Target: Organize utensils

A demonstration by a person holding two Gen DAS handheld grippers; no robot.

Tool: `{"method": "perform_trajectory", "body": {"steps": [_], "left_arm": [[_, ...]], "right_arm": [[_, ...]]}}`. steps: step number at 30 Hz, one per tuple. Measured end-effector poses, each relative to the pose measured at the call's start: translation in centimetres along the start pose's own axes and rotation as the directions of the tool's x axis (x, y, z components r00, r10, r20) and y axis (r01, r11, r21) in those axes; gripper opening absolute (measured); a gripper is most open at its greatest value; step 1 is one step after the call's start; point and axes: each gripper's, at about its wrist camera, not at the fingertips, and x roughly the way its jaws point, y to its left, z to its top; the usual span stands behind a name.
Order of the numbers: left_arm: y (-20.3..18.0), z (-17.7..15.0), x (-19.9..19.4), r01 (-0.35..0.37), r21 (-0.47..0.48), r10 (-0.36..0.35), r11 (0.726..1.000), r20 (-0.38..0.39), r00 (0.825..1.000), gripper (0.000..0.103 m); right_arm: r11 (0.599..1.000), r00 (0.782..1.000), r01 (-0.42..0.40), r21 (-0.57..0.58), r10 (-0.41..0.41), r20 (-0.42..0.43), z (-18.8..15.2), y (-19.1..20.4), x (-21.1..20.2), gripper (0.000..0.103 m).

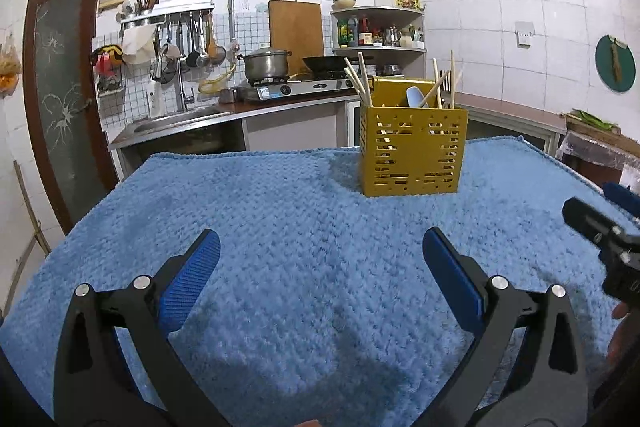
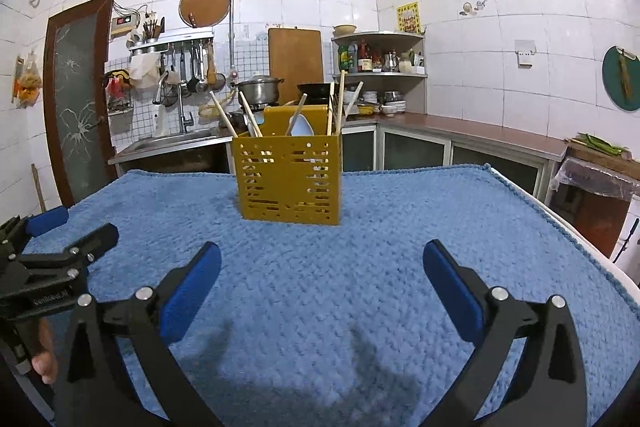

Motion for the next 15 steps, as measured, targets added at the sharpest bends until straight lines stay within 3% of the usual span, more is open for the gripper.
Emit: {"method": "perform_trajectory", "body": {"steps": [9,15], "left_arm": [[-0.68,-0.18,0.56,0.004,0.019,-0.004,1.000,-0.026,1.000,0.098],[0.04,0.08,-0.25,-0.023,-0.006,0.024,1.000,0.036,0.999,0.098]], "right_arm": [[0.999,0.999,0.037,0.012,-0.037,0.012,-0.11,-0.70,-0.08,0.099],[0.999,0.999,0.034,-0.012,-0.034,0.008,-0.38,-0.40,0.03,0.099]]}}
